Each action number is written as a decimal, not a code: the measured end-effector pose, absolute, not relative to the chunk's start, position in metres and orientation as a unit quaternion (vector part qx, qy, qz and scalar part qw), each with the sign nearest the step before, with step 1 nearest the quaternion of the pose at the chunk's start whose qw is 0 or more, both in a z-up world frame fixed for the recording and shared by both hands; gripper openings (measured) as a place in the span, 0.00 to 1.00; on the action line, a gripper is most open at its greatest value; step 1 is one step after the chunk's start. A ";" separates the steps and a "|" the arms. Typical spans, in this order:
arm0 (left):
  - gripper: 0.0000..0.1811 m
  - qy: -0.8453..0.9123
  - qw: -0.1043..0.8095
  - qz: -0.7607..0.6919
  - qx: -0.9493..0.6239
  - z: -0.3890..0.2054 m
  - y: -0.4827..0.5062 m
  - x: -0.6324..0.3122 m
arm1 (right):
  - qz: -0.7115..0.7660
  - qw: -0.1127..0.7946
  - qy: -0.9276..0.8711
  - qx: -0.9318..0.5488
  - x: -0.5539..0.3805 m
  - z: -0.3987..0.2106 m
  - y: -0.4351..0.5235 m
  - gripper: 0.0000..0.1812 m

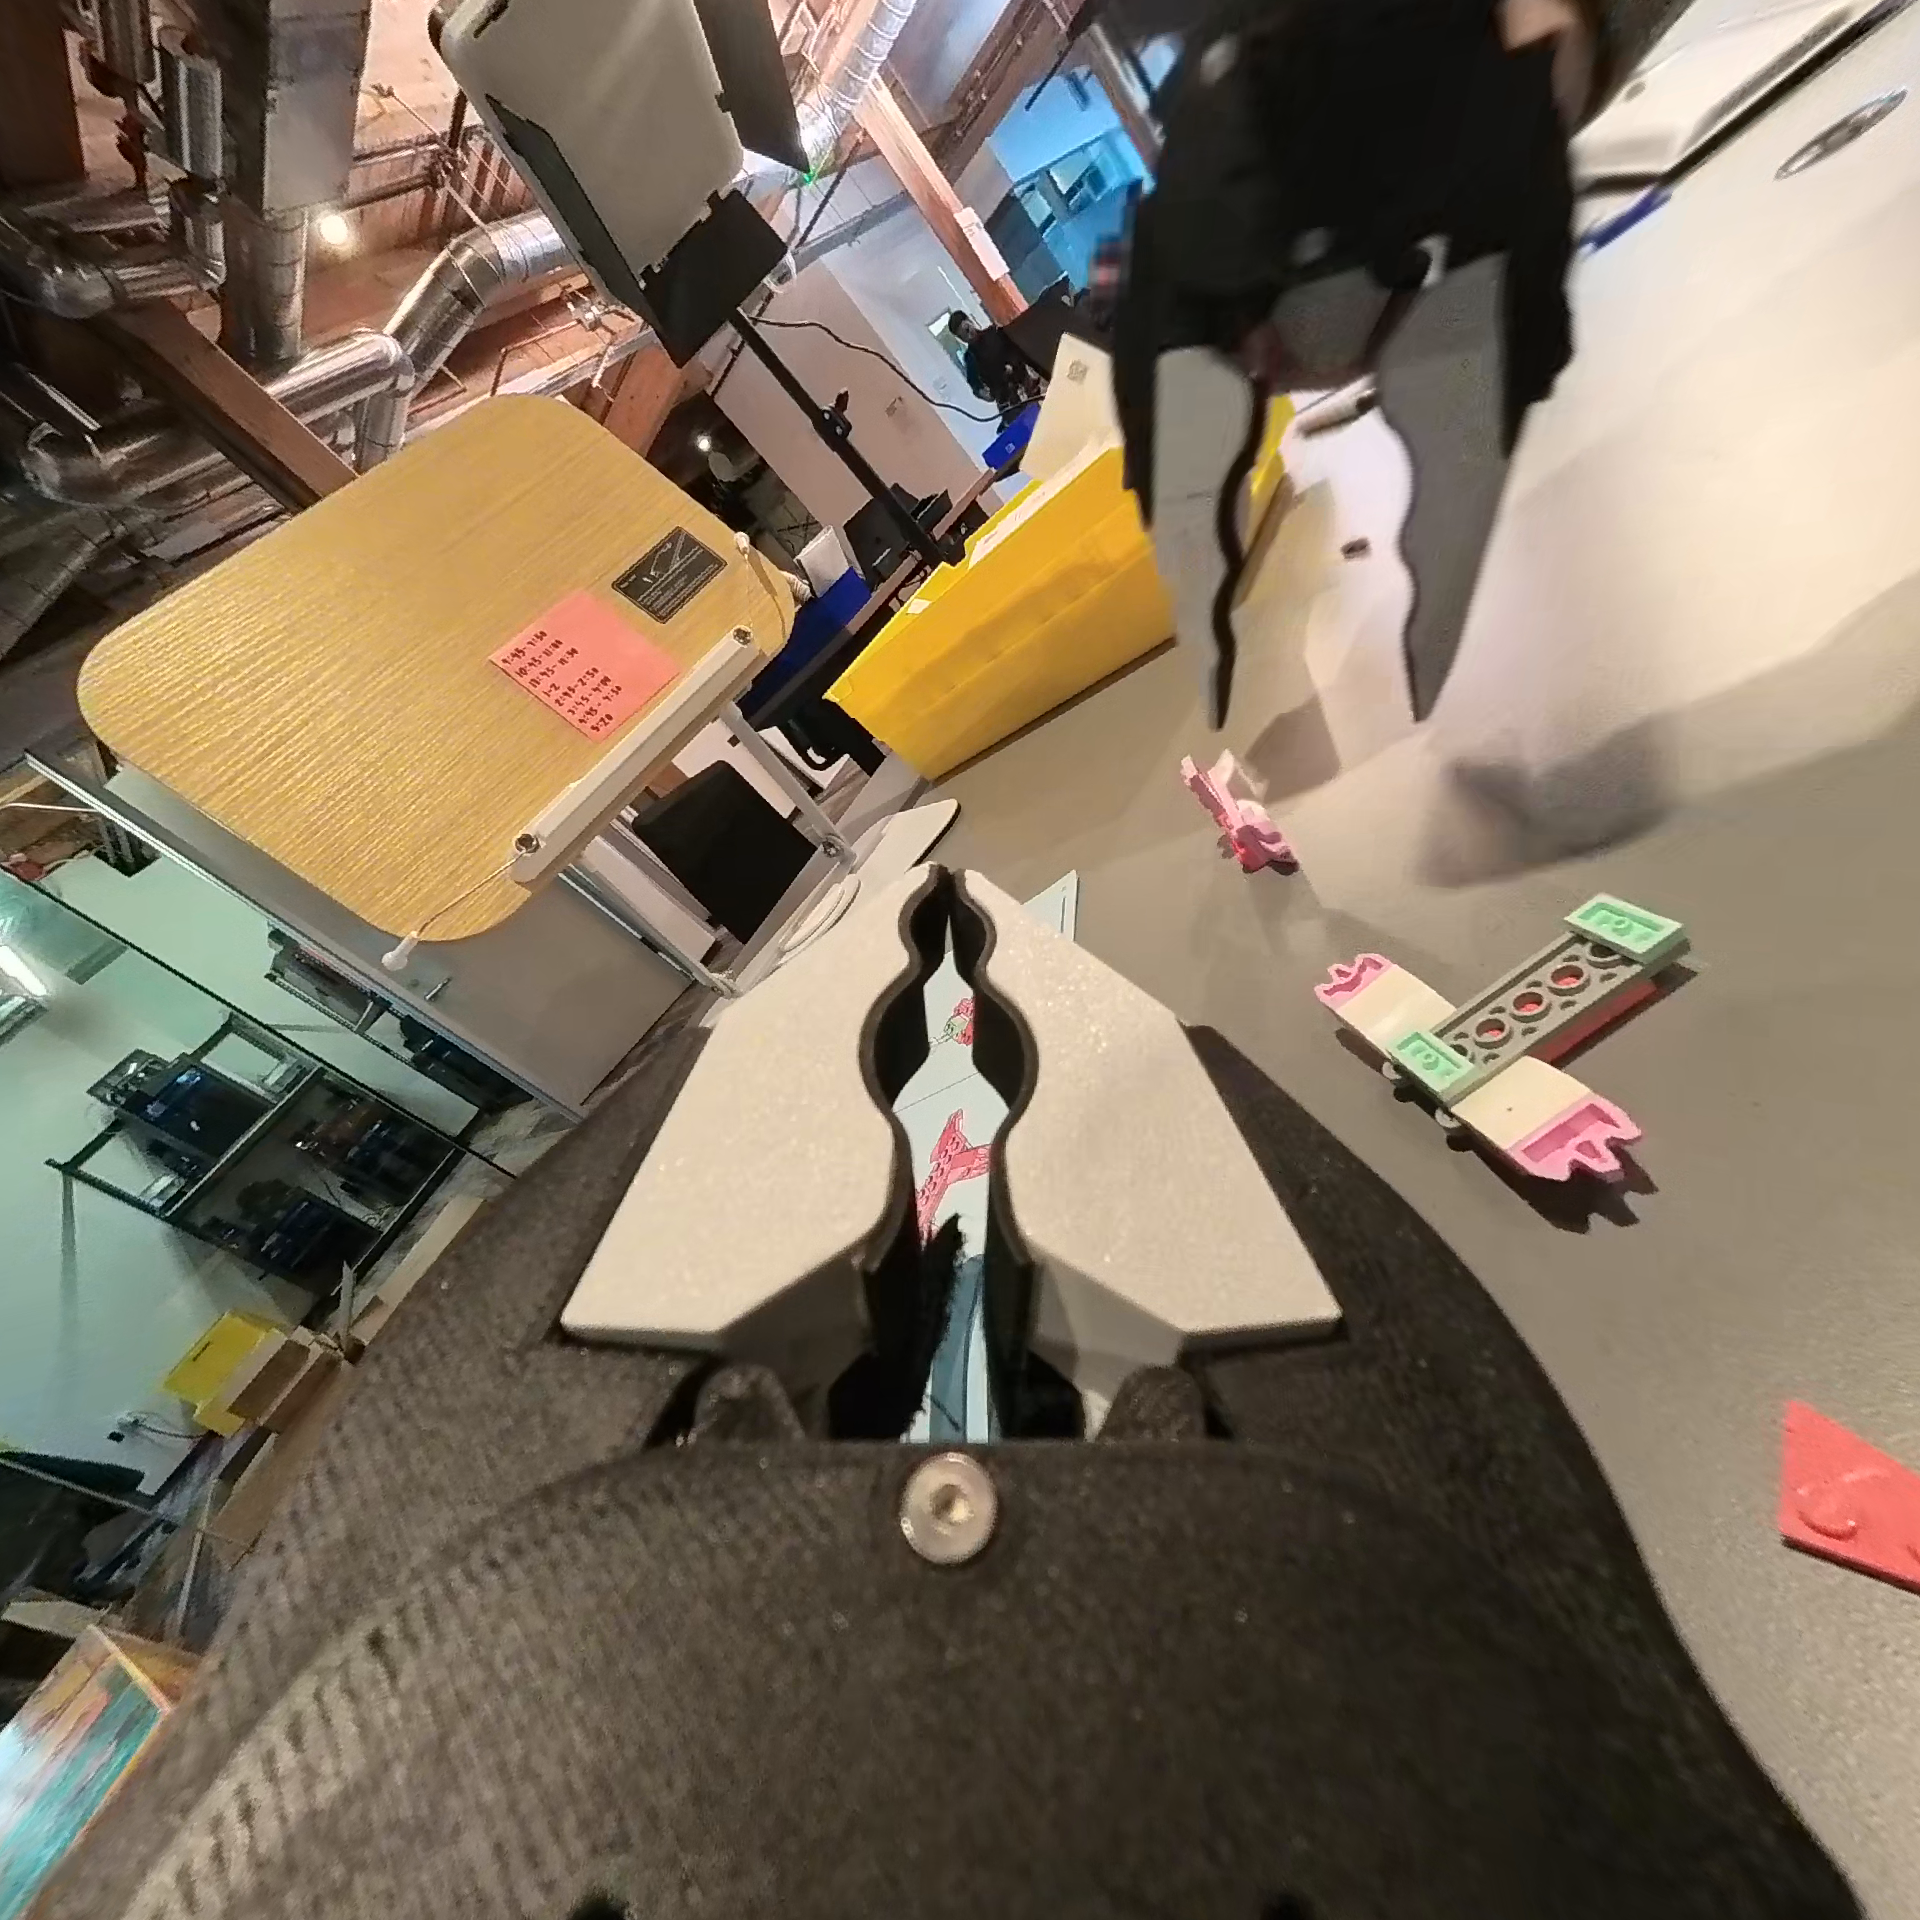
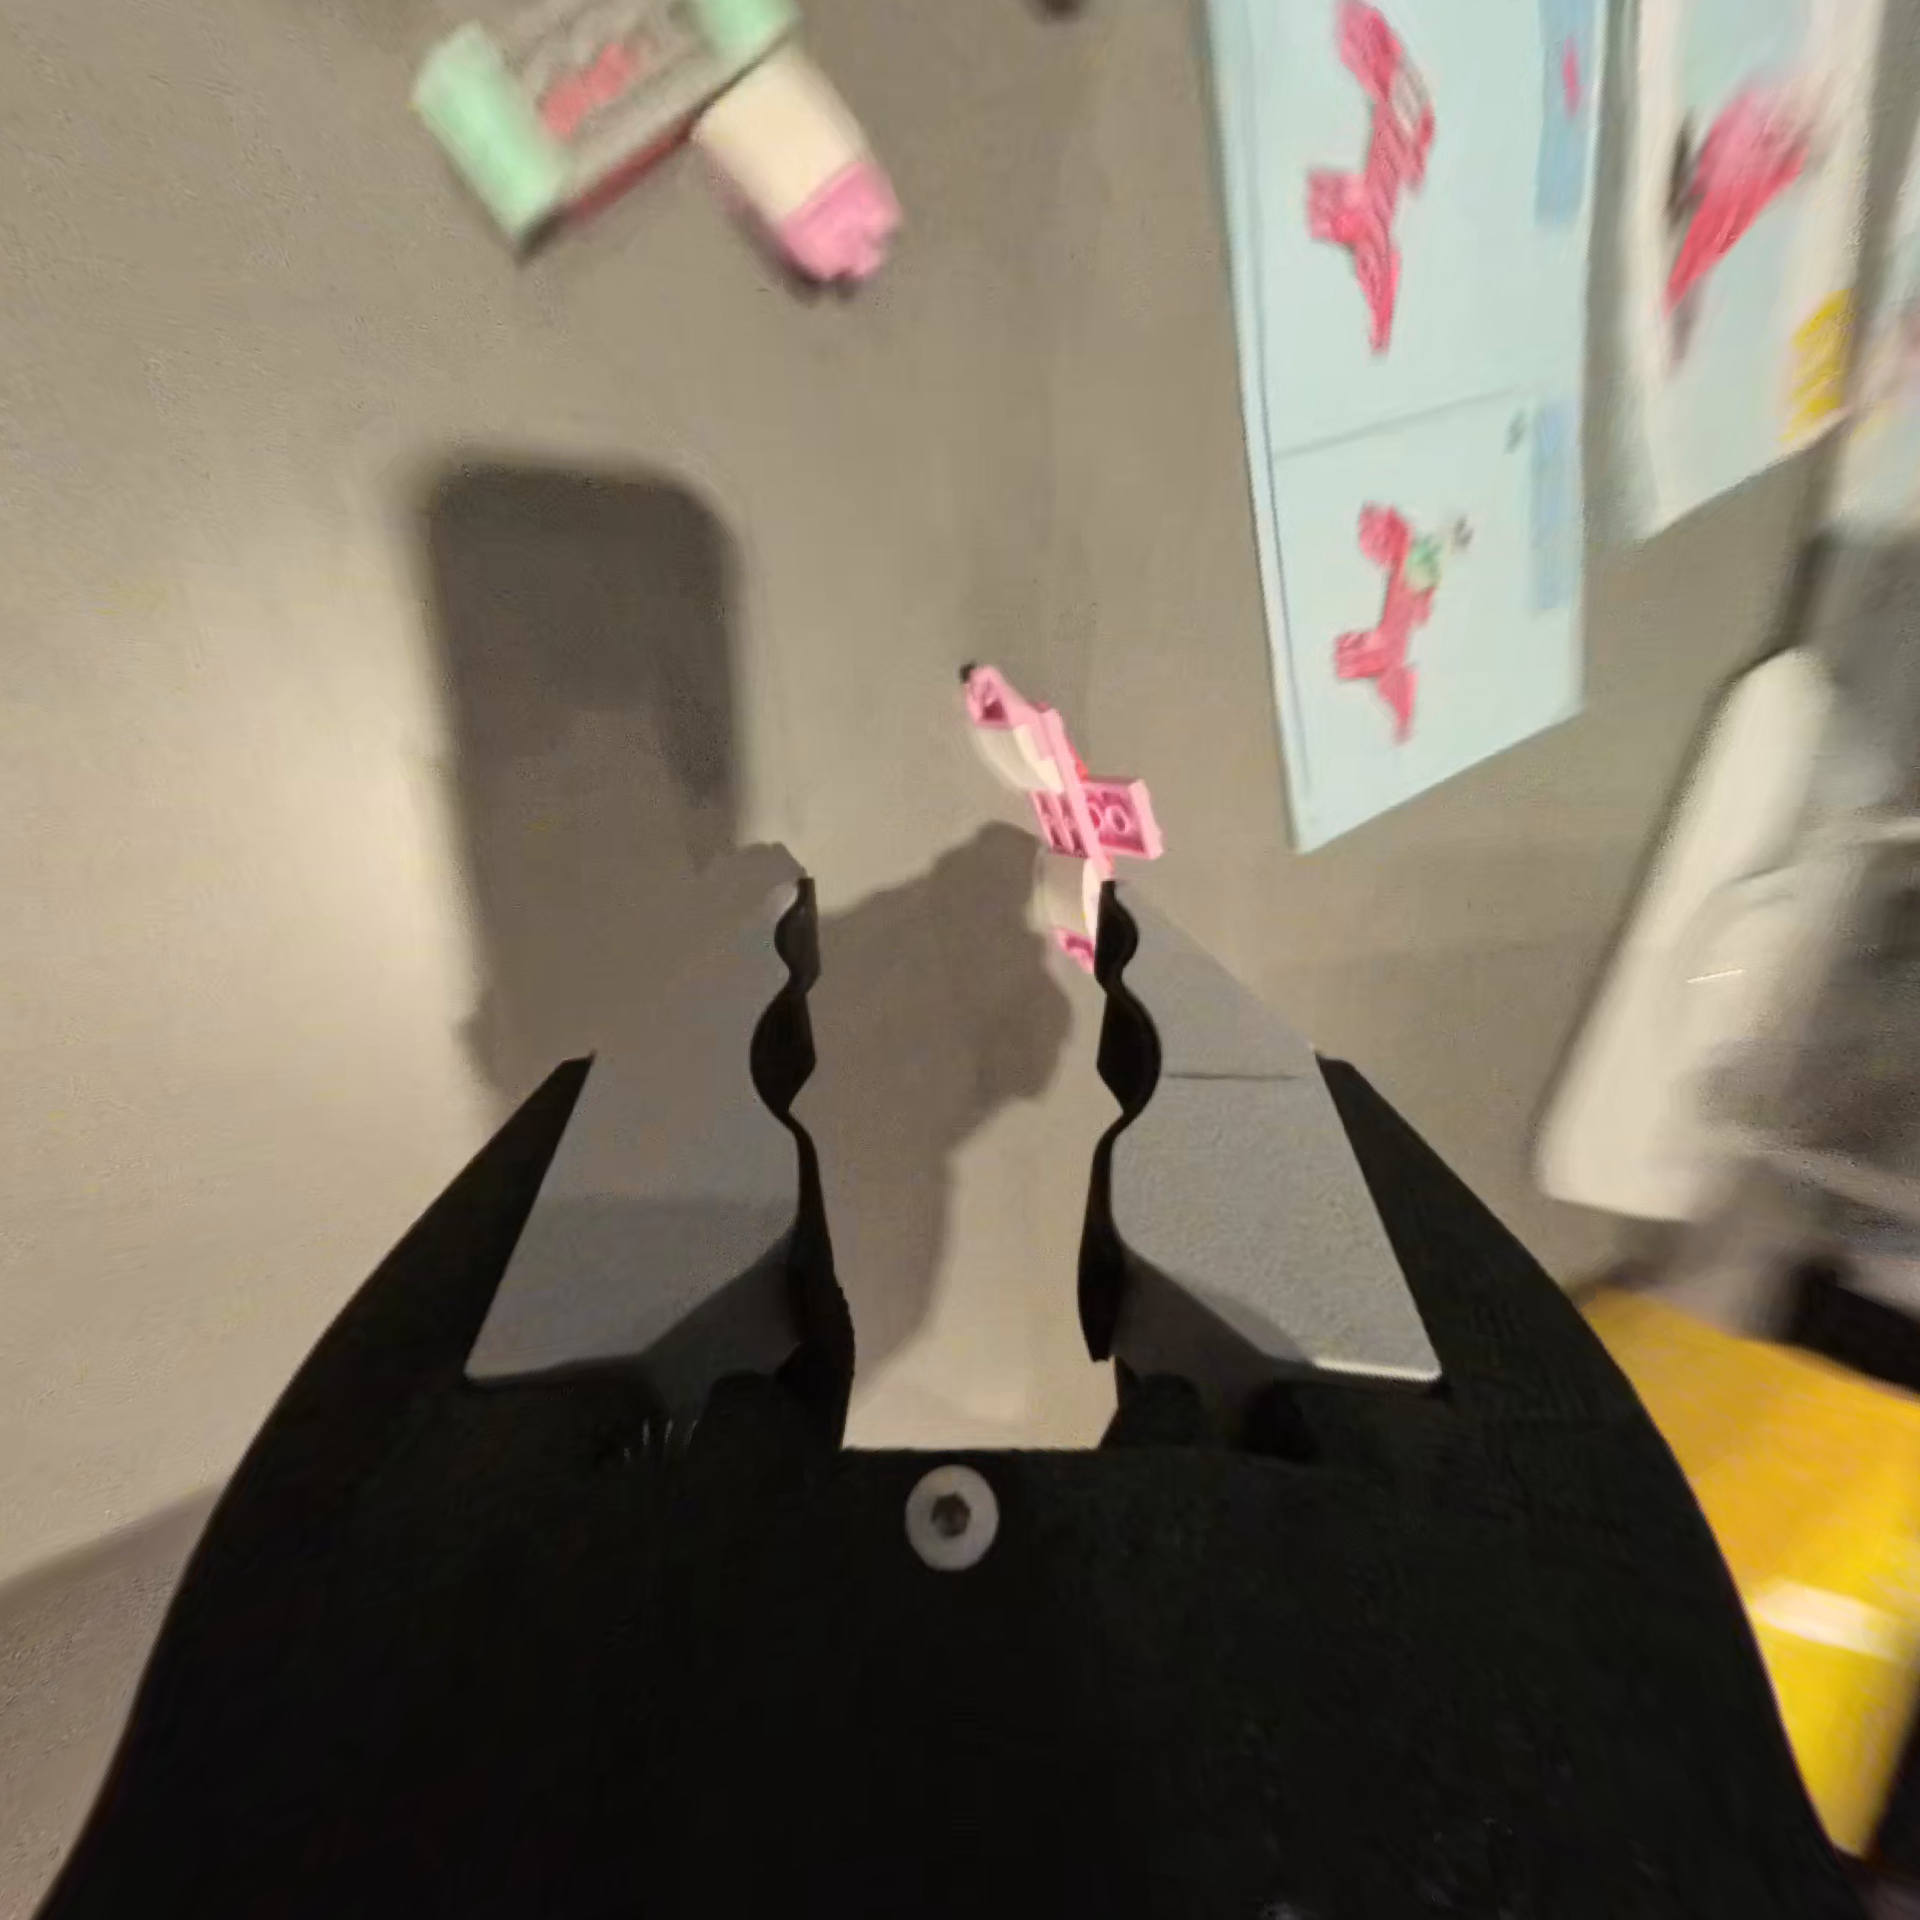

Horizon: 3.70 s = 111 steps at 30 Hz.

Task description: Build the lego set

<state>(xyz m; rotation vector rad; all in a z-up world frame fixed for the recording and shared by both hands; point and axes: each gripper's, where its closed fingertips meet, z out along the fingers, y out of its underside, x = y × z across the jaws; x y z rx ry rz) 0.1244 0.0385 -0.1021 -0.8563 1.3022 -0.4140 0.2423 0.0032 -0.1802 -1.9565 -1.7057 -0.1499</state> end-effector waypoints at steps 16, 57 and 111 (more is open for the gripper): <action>0.00 0.586 0.691 -0.184 -0.381 -0.102 0.036 0.124 | -0.026 0.235 -0.659 -0.714 0.236 -0.173 0.046 0.01; 0.00 0.607 0.686 -0.174 -0.361 -0.104 0.025 0.127 | -0.059 0.808 -0.064 -0.583 0.331 -0.049 0.115 0.32; 0.16 0.091 0.089 -0.033 -0.991 -0.151 0.126 -0.333 | -0.067 0.789 -0.129 -0.597 0.315 -0.060 0.113 0.00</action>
